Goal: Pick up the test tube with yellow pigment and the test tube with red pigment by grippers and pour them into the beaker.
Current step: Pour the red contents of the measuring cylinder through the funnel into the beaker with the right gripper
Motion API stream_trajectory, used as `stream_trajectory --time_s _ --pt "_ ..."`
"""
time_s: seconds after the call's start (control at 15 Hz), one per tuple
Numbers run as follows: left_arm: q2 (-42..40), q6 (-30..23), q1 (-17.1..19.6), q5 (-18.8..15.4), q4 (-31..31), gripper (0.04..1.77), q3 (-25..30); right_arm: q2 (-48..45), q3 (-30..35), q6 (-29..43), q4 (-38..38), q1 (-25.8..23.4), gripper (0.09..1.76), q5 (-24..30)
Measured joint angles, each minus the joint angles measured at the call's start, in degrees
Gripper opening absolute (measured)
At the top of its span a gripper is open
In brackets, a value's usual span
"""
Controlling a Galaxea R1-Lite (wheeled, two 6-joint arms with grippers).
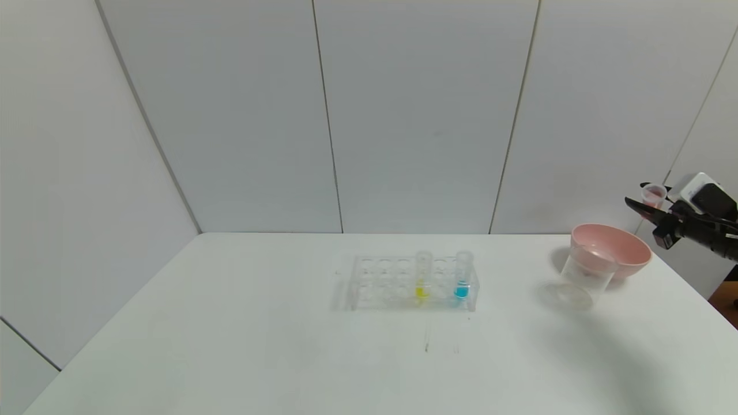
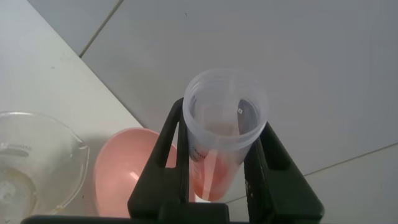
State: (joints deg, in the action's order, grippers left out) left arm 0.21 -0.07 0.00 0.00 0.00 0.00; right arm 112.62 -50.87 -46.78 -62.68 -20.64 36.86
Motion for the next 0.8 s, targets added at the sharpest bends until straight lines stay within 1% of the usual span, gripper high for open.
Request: stream_trajectory --time_s 0.2,0.47,0.8 --pt "0.0 0.0 0.0 0.0 0.0 1.76 0.0 1.1 0.4 -1.7 0.0 -0.8 0.56 0.9" --pt "0.0 0.0 0.0 0.0 0.0 1.76 0.0 1.8 0.3 -7.3 0.3 -1.6 0.56 1.0" --pt "0.0 0.0 0.0 0.0 0.0 1.76 0.0 2.1 0.5 -7.7 0.5 -1.3 0.56 1.0"
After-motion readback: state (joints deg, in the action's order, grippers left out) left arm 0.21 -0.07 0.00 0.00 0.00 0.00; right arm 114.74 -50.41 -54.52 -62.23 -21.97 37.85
